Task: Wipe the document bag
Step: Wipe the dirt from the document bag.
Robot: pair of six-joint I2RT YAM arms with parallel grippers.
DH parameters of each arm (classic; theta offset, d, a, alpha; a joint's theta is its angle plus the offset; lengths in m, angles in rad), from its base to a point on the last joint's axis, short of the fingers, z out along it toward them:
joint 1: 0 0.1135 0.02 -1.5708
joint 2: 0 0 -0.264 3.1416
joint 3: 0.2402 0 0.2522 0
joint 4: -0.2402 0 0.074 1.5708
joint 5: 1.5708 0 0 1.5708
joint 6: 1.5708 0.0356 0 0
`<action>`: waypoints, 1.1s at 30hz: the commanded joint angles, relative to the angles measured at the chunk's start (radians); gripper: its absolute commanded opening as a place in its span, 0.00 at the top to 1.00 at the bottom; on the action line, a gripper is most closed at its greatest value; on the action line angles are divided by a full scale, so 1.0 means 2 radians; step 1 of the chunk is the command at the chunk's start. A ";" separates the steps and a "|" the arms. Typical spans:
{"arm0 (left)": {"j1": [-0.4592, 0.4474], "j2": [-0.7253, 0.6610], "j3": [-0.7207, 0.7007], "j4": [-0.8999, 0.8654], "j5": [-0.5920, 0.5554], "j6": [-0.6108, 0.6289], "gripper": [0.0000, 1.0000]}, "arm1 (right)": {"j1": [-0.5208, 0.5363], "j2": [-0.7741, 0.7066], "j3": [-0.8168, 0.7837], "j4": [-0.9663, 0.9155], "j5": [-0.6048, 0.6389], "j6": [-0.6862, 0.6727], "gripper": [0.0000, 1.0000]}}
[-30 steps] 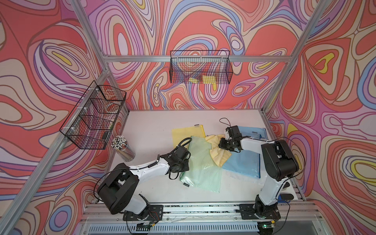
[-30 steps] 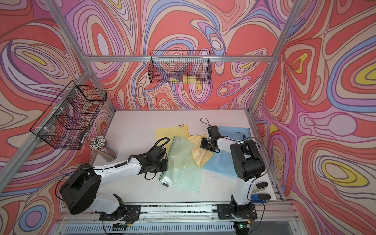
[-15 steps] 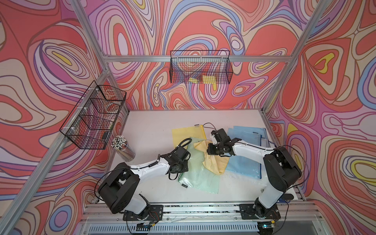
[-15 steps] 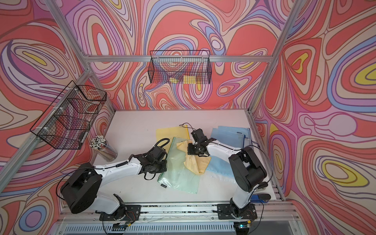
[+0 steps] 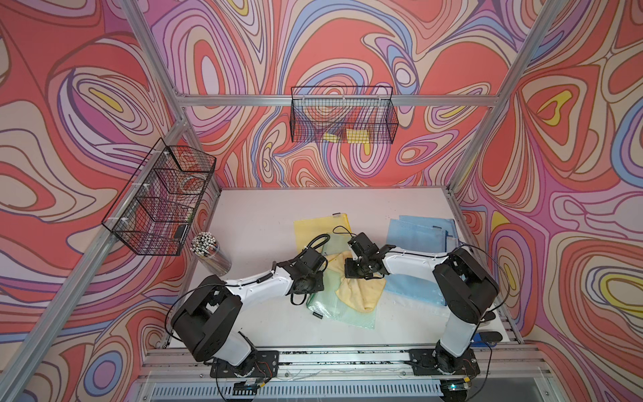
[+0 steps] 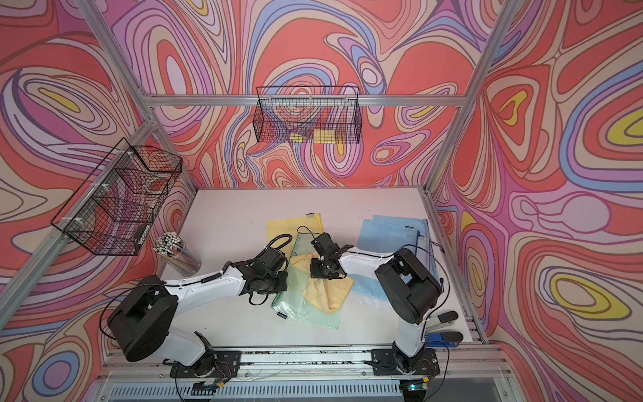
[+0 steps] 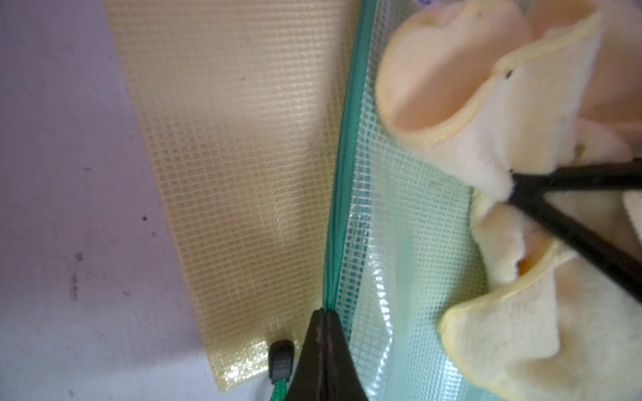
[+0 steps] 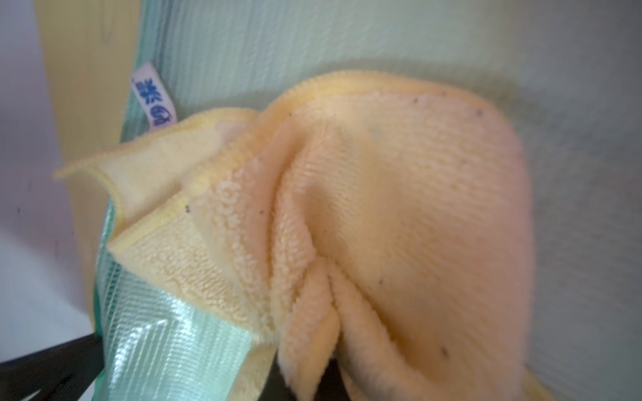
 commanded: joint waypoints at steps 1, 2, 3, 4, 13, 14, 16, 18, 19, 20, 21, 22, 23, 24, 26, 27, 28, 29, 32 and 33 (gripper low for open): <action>0.001 -0.002 0.006 -0.015 -0.013 0.005 1.00 | -0.073 -0.009 -0.026 -0.046 0.046 -0.019 1.00; 0.001 -0.001 0.004 -0.014 -0.012 0.004 1.00 | -0.087 -0.013 -0.030 -0.046 0.042 -0.024 1.00; 0.001 -0.001 0.003 -0.012 -0.010 0.003 1.00 | -0.094 -0.013 -0.031 -0.047 0.042 -0.026 1.00; 0.001 -0.001 0.002 -0.009 -0.009 0.002 1.00 | -0.094 -0.032 -0.029 -0.049 0.045 -0.028 1.00; 0.001 0.010 0.007 -0.005 -0.004 0.004 1.00 | -0.041 -0.095 -0.005 -0.034 0.001 -0.011 0.27; 0.001 0.009 0.008 -0.006 -0.004 0.005 1.00 | -0.032 -0.104 0.006 -0.052 0.019 -0.016 0.23; 0.001 0.008 0.008 -0.007 -0.004 0.005 1.00 | -0.027 -0.118 0.025 -0.089 0.050 -0.028 0.17; 0.001 0.009 0.008 -0.004 -0.004 0.005 1.00 | -0.027 -0.127 0.043 -0.129 0.080 -0.040 0.16; 0.001 0.010 0.008 -0.003 -0.002 0.005 1.00 | -0.026 -0.132 0.050 -0.148 0.100 -0.047 0.16; 0.001 0.011 0.008 -0.002 -0.001 0.005 1.00 | -0.026 -0.135 0.055 -0.165 0.118 -0.056 0.16; 0.001 0.012 0.008 -0.001 0.000 0.005 1.00 | -0.025 -0.139 0.057 -0.176 0.132 -0.062 0.16; 0.001 0.013 0.007 0.002 0.001 0.003 1.00 | -0.026 -0.142 0.058 -0.186 0.144 -0.074 0.16; 0.001 0.014 0.006 0.004 0.002 0.003 1.00 | -0.025 -0.142 0.059 -0.194 0.149 -0.082 0.16; 0.001 0.015 0.005 0.006 0.004 0.002 1.00 | -0.024 -0.142 0.060 -0.201 0.154 -0.086 0.16; 0.001 0.017 0.004 0.009 0.006 0.001 1.00 | -0.022 -0.135 0.063 -0.218 0.153 -0.083 0.18; 0.001 0.018 0.004 0.009 0.007 0.001 1.00 | -0.019 -0.131 0.063 -0.229 0.156 -0.071 0.20; 0.001 0.019 0.005 0.009 0.008 0.001 1.00 | -0.013 -0.132 0.061 -0.238 0.161 -0.060 0.21; 0.001 0.018 0.004 0.008 0.006 0.000 1.00 | -0.006 -0.137 0.055 -0.241 0.165 -0.053 0.22; 0.001 0.016 0.003 0.008 0.005 0.001 1.00 | 0.012 -0.176 0.026 -0.248 0.176 -0.026 0.22; 0.001 0.016 0.002 0.009 0.005 0.001 1.00 | 0.012 -0.188 0.017 -0.255 0.169 -0.007 0.19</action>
